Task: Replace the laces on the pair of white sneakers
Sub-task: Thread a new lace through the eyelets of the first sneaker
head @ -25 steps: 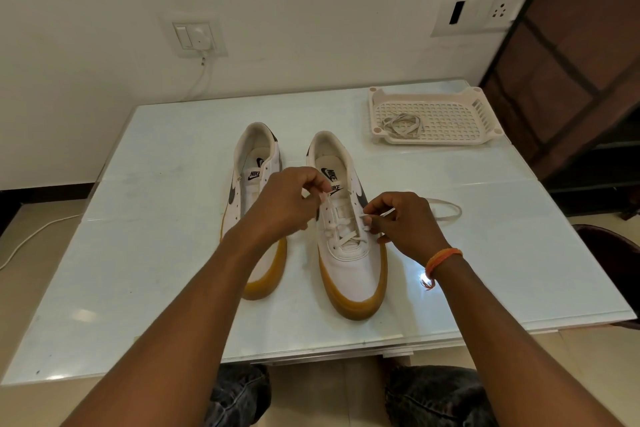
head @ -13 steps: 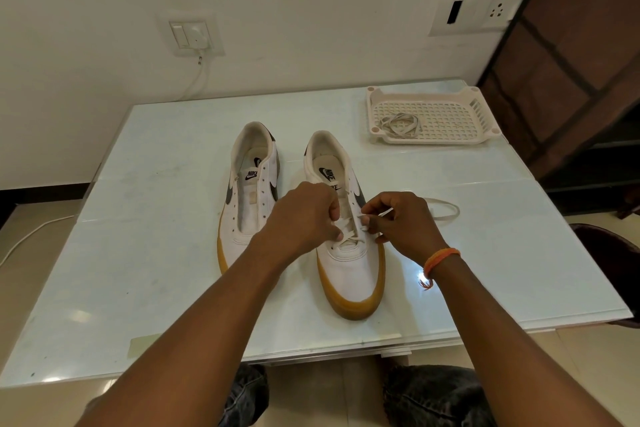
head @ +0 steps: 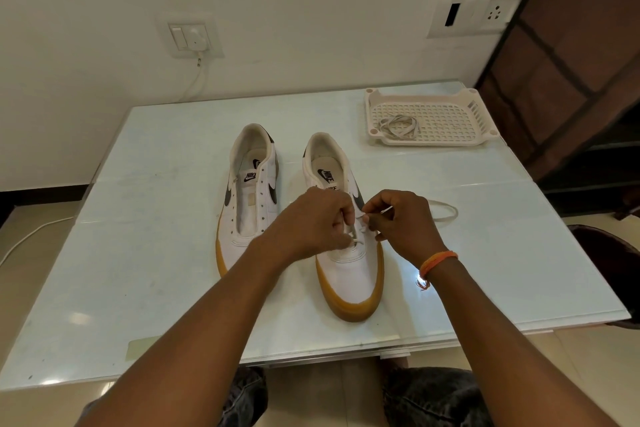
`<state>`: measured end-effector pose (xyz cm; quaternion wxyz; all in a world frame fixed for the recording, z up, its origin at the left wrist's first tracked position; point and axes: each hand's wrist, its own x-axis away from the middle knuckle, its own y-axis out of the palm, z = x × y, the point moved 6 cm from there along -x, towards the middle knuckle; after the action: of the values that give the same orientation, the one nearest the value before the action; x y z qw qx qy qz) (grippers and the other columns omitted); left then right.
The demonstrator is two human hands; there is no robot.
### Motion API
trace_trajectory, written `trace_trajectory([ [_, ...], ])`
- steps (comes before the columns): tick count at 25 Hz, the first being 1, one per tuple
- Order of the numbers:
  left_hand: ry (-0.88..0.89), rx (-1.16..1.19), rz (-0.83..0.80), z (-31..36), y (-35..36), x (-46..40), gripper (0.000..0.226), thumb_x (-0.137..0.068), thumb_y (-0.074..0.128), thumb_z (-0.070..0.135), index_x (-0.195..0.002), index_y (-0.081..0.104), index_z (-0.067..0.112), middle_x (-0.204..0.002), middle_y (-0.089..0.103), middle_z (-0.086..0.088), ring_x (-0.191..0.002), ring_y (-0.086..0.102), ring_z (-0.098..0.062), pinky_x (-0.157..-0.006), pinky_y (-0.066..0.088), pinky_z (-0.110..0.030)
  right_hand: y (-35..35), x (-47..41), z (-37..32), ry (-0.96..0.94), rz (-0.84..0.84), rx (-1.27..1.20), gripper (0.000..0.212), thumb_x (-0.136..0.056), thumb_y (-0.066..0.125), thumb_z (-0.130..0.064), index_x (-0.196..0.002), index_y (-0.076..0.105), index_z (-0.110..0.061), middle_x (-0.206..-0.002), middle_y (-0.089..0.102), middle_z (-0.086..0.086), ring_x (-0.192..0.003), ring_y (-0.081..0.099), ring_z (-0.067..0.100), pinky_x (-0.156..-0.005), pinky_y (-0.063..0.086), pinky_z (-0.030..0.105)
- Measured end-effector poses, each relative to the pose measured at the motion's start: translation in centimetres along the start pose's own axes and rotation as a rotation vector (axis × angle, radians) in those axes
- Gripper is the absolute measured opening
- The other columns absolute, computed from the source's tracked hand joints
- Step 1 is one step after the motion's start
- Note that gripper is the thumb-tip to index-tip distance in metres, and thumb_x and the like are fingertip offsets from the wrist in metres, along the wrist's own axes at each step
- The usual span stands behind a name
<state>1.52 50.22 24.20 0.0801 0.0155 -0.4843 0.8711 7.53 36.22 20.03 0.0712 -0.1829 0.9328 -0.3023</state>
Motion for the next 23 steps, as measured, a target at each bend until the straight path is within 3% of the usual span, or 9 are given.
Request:
trace_trajectory([
  [1, -0.022, 0.13, -0.007, -0.3, -0.5, 0.0, 0.019, -0.075, 0.082, 0.024, -0.085, 0.066, 0.018, -0.07, 0.065, 0.006, -0.062, 0.059, -0.004, -0.06, 0.05, -0.018, -0.1, 0.0, 0.0, -0.032, 0.009, 0.033, 0.01, -0.083, 0.073, -0.005, -0.087, 0.071, -0.014, -0.081, 0.066, -0.001, -0.072, 0.065, 0.013, -0.066, 0.058, 0.026],
  [3, -0.067, 0.262, 0.166, -1.5, -2.5, -0.1, 0.011, -0.079, 0.079, 0.026, -0.081, 0.068, 0.022, -0.072, 0.067, 0.008, -0.062, 0.058, 0.002, -0.057, 0.044, -0.011, -0.1, -0.1, -0.3, -0.121, 0.014, 0.149, 0.011, -0.083, 0.073, -0.005, -0.089, 0.073, -0.013, -0.082, 0.066, -0.003, -0.07, 0.059, 0.009, -0.069, 0.052, 0.018],
  [6, -0.081, 0.167, 0.368, -2.6, -4.0, -0.3, 0.011, -0.091, 0.066, 0.022, -0.1, 0.071, 0.025, -0.098, 0.061, 0.012, -0.079, 0.055, 0.001, -0.068, 0.041, -0.014, 0.2, 0.0, -0.9, -0.21, 0.026, 0.305, 0.01, -0.084, 0.071, -0.006, -0.091, 0.074, -0.013, -0.085, 0.066, 0.0, -0.071, 0.052, 0.008, -0.068, 0.042, 0.015],
  [8, -0.066, 0.087, 0.211, -2.6, -2.6, -0.7, 0.022, -0.091, 0.066, 0.021, -0.112, 0.071, 0.025, -0.116, 0.054, 0.008, -0.09, 0.051, -0.003, -0.079, 0.044, -0.019, 0.2, 0.2, -1.2, -0.237, 0.046, 0.345, 0.01, -0.085, 0.068, -0.004, -0.088, 0.071, -0.013, -0.085, 0.063, 0.001, -0.072, 0.054, 0.013, -0.066, 0.048, 0.026],
  [11, -0.083, -0.019, 0.041, -2.6, -1.1, -0.7, 0.022, -0.088, 0.07, 0.016, -0.109, 0.074, 0.02, -0.133, 0.047, 0.004, -0.091, 0.05, -0.008, -0.077, 0.041, -0.02, -0.1, 0.6, -1.4, -0.26, 0.148, 0.45, 0.015, -0.083, 0.066, 0.001, -0.083, 0.062, -0.014, -0.084, 0.057, 0.001, -0.064, 0.054, 0.019, -0.052, 0.045, 0.031],
  [14, -0.103, -0.035, 0.065, -2.6, -1.4, -0.7, 0.018, -0.086, 0.072, 0.013, -0.102, 0.075, 0.02, -0.128, 0.048, 0.004, -0.092, 0.052, -0.01, -0.075, 0.043, -0.021, -1.3, 0.6, -1.2, -0.215, 0.302, 0.484, 0.019, -0.085, 0.064, 0.002, -0.085, 0.055, -0.014, -0.084, 0.054, 0.002, -0.054, 0.05, 0.02, -0.045, 0.035, 0.026],
  [17, -0.096, -0.062, 0.073, -2.3, -1.3, -0.7, 0.014, -0.087, 0.071, 0.016, -0.099, 0.074, 0.02, -0.122, 0.047, 0.004, -0.091, 0.055, -0.013, -0.075, 0.048, -0.024, -2.7, 0.5, -0.5, -0.087, 0.407, 0.418, 0.011, -0.092, 0.058, -0.005, -0.09, 0.051, -0.014, -0.085, 0.057, 0.002, -0.063, 0.055, 0.023, -0.051, 0.041, 0.031],
  [20, -0.094, -0.073, 0.099, -2.1, -1.4, -0.5, 0.013, -0.088, 0.069, 0.027, -0.098, 0.075, 0.021, -0.124, 0.047, 0.004, -0.089, 0.055, -0.013, -0.074, 0.049, -0.027, -2.5, 0.0, 1.2, 0.069, 0.366, 0.202, 0.015, -0.092, 0.058, -0.008, -0.089, 0.048, -0.018, -0.083, 0.059, -0.001, -0.067, 0.063, 0.025, -0.059, 0.054, 0.043],
  [23, -0.14, -0.138, 0.133, -1.8, -0.6, -0.5, 0.024, -0.089, 0.064, 0.043, -0.092, 0.076, 0.023, -0.129, 0.043, 0.005, -0.105, 0.047, -0.019, -0.087, 0.046, -0.041, -1.8, -0.2, 1.0, 0.11, 0.286, 0.056, 0.023, -0.085, 0.063, -0.008, -0.089, 0.049, -0.024, -0.096, 0.049, -0.006, -0.073, 0.064, 0.024, -0.062, 0.058, 0.047],
])
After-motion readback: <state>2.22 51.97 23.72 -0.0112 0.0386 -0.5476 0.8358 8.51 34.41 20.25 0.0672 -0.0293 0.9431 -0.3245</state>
